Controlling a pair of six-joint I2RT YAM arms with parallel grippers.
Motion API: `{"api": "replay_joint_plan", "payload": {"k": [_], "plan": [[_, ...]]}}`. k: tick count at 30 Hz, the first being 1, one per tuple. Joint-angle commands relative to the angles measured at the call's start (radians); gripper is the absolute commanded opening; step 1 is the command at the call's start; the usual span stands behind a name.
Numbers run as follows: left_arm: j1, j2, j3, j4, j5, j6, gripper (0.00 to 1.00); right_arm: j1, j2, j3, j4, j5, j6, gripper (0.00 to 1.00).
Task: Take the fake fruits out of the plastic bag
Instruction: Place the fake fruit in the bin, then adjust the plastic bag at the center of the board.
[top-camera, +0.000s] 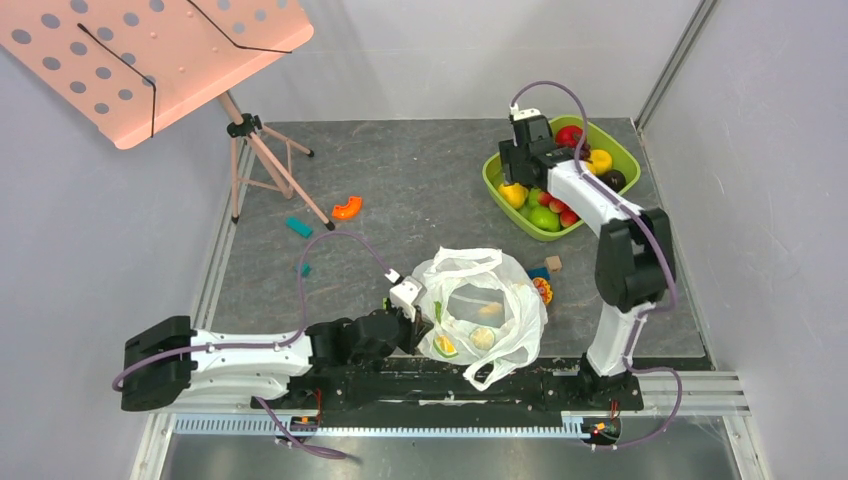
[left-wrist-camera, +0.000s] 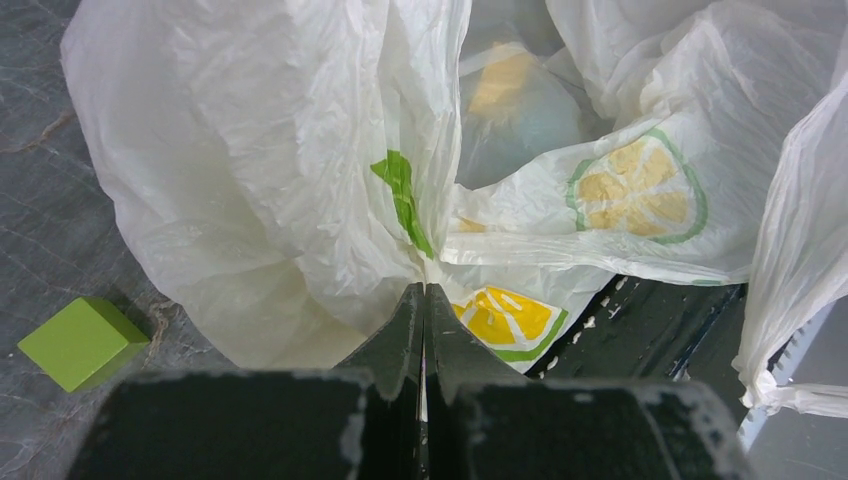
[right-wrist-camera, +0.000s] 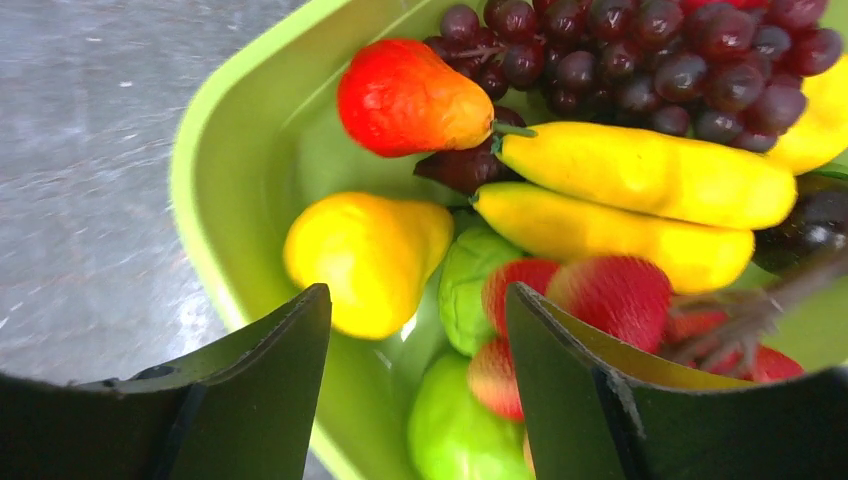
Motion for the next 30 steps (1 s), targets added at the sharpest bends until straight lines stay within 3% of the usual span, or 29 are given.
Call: {"api": "replay_joint_plan", "payload": {"k": [1,6,11,15,20,26,30], "plan": [[0.001,-0.07,0.013,-0.025,-0.038,-0.023,0.02,0.028,-0.244,-0.097,0.04,-0.061,-0.007,0.68],[0.001,-0.116,0.05,-0.076,-0.022,0.019,0.02,0.101,-0.504,-0.292,0.034,-0.141,0.034,0.7],[0.001,-0.09,0.133,-0.127,0.022,0.08,0.02,0.184,-0.722,-0.468,-0.094,-0.261,0.088,0.73],[0.0,-0.061,0.197,-0.126,0.068,0.111,0.02,0.191,-0.948,-0.661,-0.088,-0.283,0.169,0.74],[0.0,0.024,0.262,-0.08,0.109,0.141,0.02,0.191,-1.159,-0.754,-0.087,-0.473,0.18,0.7],[0.0,0.182,0.296,0.028,0.133,0.117,0.02,0.19,-1.31,-0.846,0.068,-0.804,0.265,0.56],[0.001,0.256,0.287,0.096,0.138,0.087,0.02,0.192,-1.307,-0.916,0.067,-0.852,0.318,0.32]]}}
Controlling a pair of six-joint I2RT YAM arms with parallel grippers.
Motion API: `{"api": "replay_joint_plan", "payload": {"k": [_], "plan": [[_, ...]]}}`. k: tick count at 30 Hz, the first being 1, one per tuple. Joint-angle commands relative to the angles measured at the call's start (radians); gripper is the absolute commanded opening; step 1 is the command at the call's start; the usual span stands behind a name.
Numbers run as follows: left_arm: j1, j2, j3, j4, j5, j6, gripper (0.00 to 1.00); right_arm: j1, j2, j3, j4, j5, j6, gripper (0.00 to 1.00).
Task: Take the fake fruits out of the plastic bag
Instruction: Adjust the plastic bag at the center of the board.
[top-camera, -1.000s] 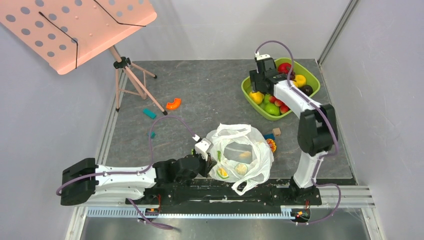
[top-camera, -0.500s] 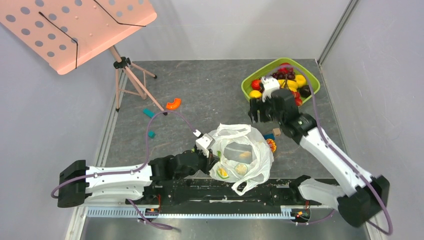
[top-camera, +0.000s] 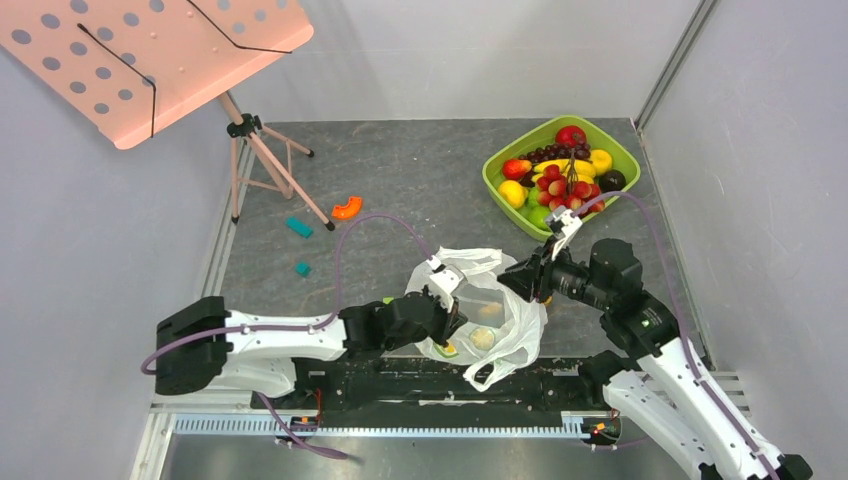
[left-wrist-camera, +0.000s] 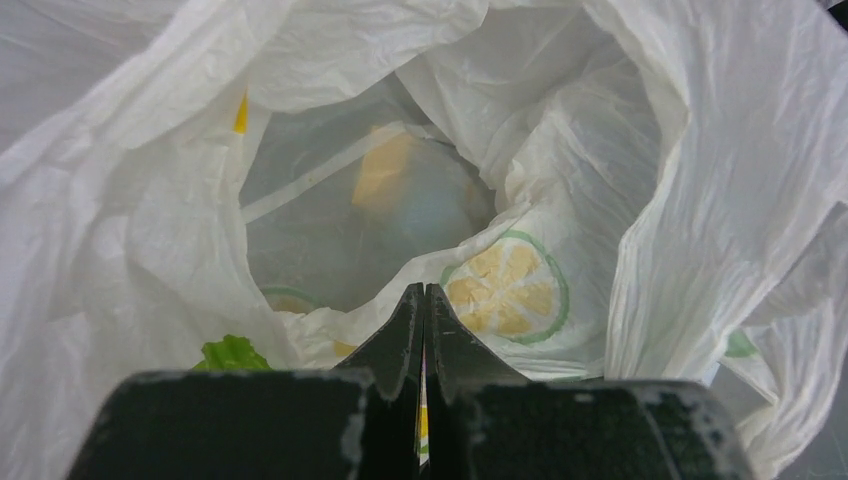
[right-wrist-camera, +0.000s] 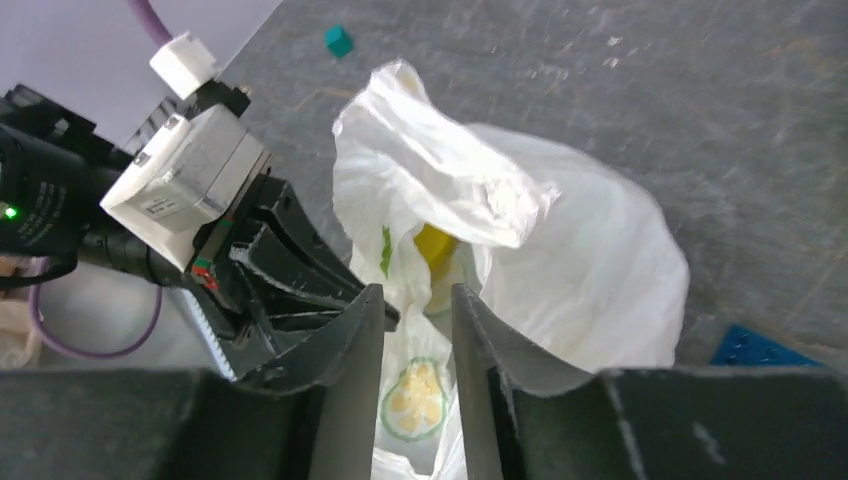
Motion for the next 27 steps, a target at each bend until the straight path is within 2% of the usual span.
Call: {"api": "replay_joint_plan", "payload": {"k": [1,3,6,14,21,27], "plan": [[0.002,0.071,0.021,0.133,0.021,0.012,0.02,0.002,0.008,-0.096,0.054,-0.142,0.091,0.25],[0.002,0.101,0.025,0.148,0.027,0.008,0.02,0.007,-0.006,-0.156,0.083,-0.151,0.12,0.17],[0.002,0.15,0.033,0.172,0.038,0.005,0.02,0.026,-0.016,-0.229,0.101,-0.141,0.156,0.15],[0.002,0.289,0.029,0.253,0.126,-0.021,0.02,0.067,0.001,-0.333,-0.037,0.089,0.161,0.09],[0.0,0.371,0.003,0.301,0.174,-0.051,0.02,0.091,0.044,-0.389,-0.067,0.217,0.181,0.08],[-0.003,0.41,-0.024,0.335,0.184,-0.073,0.02,0.151,0.106,-0.427,-0.046,0.308,0.216,0.12]]}}
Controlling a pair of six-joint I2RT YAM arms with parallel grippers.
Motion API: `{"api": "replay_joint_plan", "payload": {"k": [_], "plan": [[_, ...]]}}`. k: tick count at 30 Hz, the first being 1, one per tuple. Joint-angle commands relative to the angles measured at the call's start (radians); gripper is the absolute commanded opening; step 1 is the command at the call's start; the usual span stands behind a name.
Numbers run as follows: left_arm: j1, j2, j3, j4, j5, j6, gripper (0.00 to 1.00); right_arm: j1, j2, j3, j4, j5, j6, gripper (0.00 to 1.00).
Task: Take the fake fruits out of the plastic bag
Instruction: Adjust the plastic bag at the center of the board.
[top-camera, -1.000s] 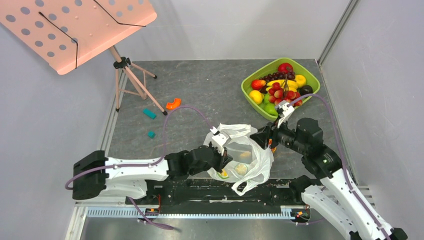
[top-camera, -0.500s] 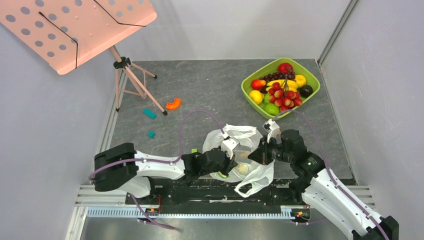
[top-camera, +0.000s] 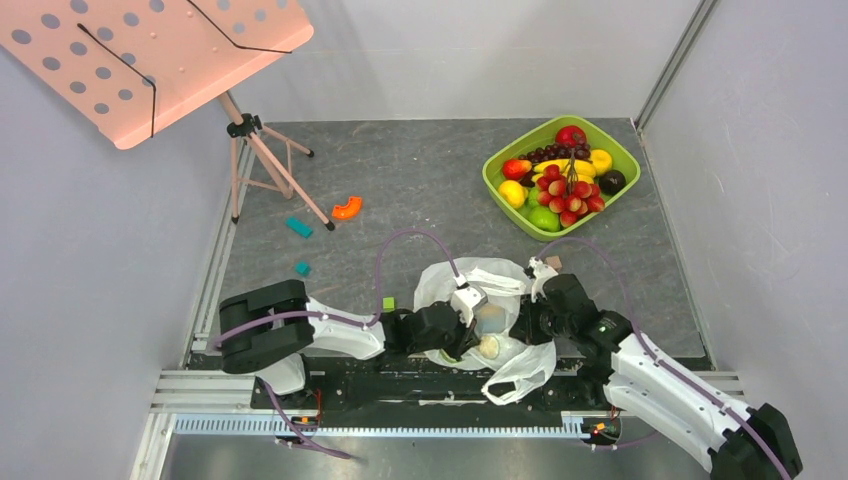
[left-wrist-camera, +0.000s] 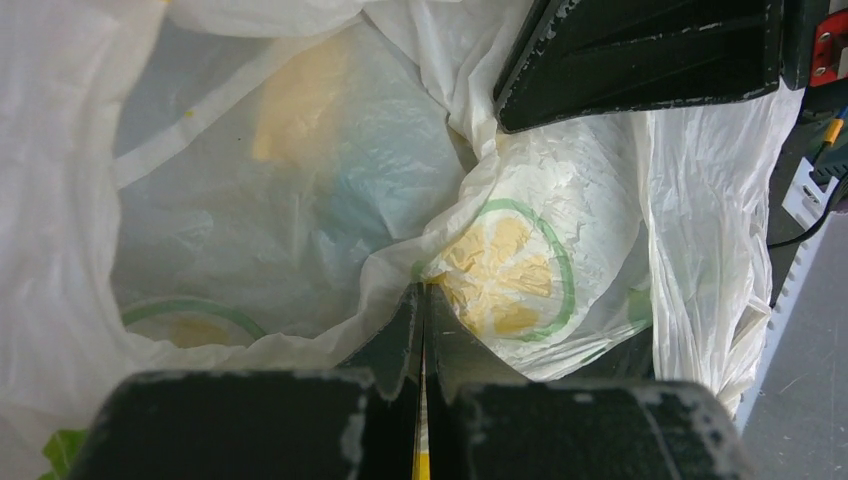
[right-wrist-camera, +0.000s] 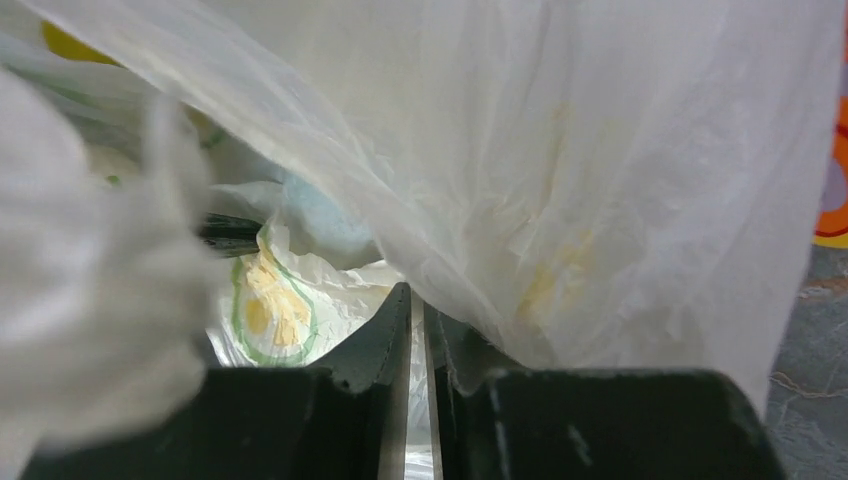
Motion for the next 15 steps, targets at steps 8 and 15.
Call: {"api": "replay_joint_plan", "payload": {"k": [8,15], "plan": [[-0.003,0.096,-0.04,0.124,0.02,-0.073,0.02,0.1,0.104,-0.049,0.034,0.199,0.07,0.14],[-0.003,0.038,-0.054,0.099,0.017,-0.073,0.02,0.129,0.026,0.01,0.039,0.218,0.048,0.18]]}}
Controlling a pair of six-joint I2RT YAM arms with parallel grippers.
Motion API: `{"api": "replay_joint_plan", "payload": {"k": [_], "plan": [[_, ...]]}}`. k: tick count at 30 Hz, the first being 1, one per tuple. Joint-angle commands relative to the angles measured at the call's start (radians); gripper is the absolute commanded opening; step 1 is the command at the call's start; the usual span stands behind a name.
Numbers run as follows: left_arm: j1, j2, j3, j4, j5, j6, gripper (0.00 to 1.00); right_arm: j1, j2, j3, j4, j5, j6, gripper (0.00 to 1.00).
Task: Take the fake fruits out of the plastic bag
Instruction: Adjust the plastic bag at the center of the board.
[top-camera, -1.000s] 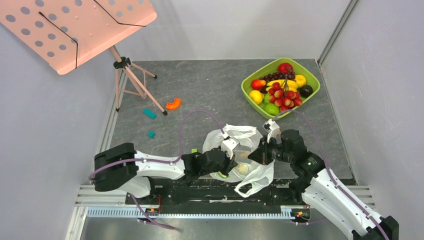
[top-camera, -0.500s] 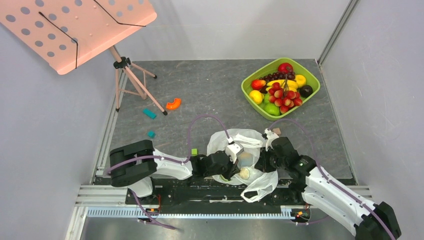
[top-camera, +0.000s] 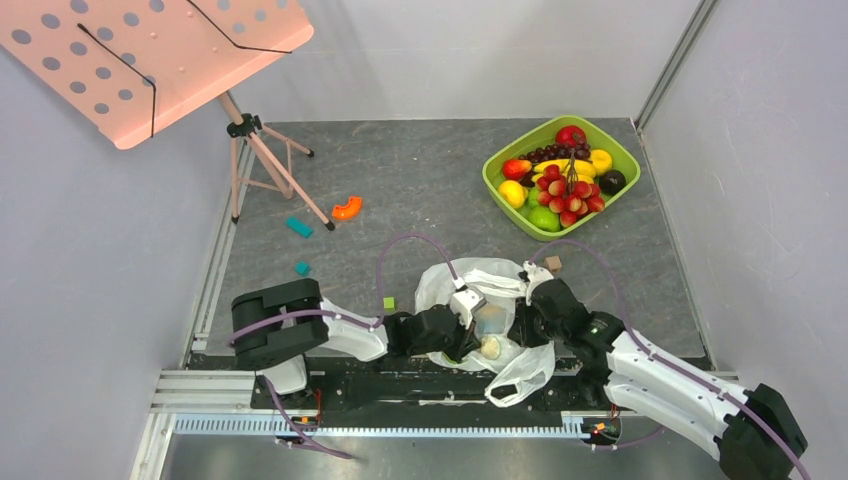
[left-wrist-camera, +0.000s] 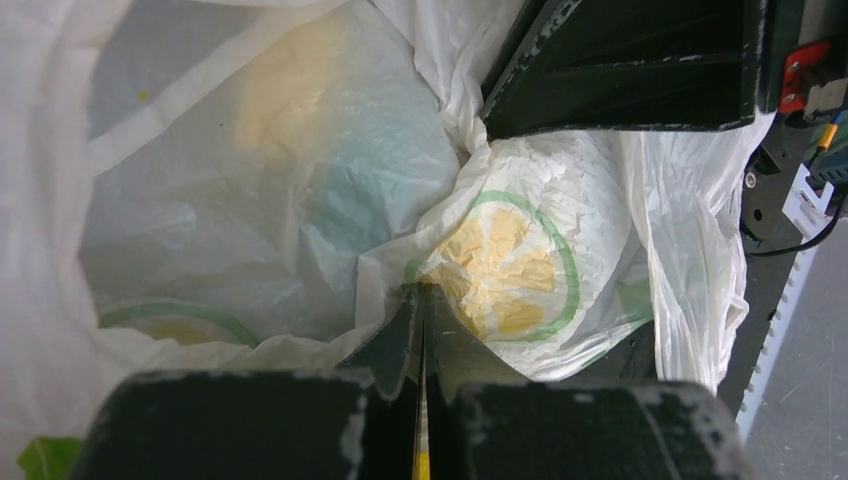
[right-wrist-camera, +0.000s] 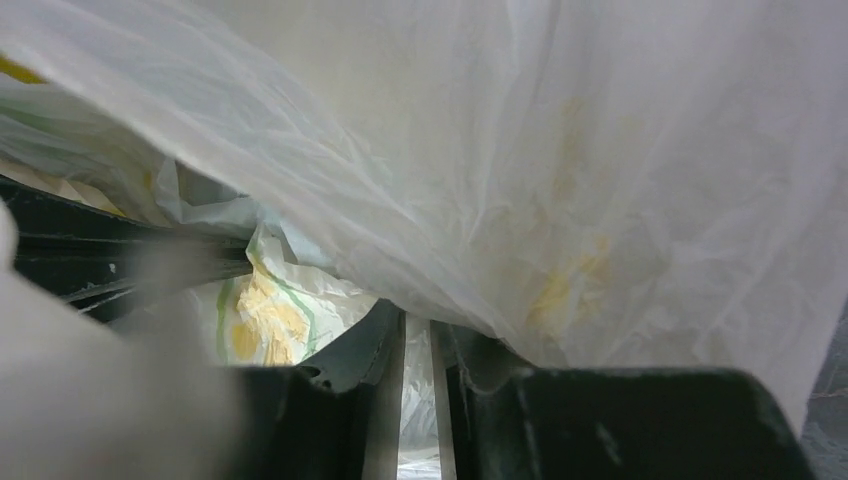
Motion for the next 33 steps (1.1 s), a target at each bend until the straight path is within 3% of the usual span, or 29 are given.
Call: {"api": "replay_joint_plan", "payload": {"k": [1,6,16,23,33], "plan": [[-0.003,-0.078,-0.024,-0.051,-0.005,-0.029,0.02,0.012,-0.079,0.047,0.006,0.025,-0.038,0.22],[-0.002,-0.3,-0.022,-0.199,-0.089,0.012,0.02,0.012,-0.185,0.149,0.057,-0.026,-0.107,0.48],[0.017,-0.515,-0.101,-0.341,-0.236,0.05,0.02,0.012,-0.19,0.286,0.068,-0.059,-0.211,0.6],[0.022,-0.592,-0.17,-0.359,-0.283,0.019,0.02,0.012,-0.139,0.341,-0.054,0.124,-0.331,0.9],[0.029,-0.652,-0.186,-0.393,-0.306,0.022,0.02,0.016,0.101,0.316,-0.037,0.23,-0.464,0.95]]}}
